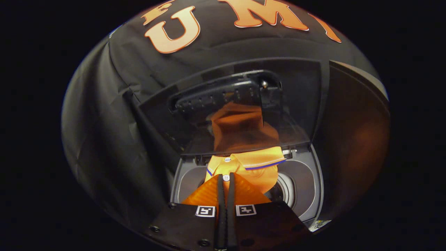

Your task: Put the clothes into the washing machine and then close the washing machine lid.

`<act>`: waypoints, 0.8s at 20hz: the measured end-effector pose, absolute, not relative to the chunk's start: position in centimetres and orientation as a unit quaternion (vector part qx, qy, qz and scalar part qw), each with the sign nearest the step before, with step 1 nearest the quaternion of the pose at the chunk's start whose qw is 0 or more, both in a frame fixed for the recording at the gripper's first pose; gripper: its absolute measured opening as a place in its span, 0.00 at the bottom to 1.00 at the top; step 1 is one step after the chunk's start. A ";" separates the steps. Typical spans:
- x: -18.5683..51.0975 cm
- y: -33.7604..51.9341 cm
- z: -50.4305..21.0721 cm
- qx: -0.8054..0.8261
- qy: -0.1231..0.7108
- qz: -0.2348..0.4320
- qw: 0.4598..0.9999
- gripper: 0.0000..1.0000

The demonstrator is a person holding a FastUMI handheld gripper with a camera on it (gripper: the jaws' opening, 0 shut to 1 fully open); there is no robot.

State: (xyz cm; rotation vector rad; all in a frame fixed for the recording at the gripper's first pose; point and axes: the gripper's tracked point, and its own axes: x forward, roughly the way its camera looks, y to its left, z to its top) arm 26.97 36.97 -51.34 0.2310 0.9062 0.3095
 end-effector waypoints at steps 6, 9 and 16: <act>26.8 37.8 -55.7 0.108 0.458 0.141 0.871 0.08; 26.1 37.9 -57.9 0.105 0.474 0.132 0.864 0.08; 25.7 38.2 -62.4 0.089 0.497 0.117 0.855 0.08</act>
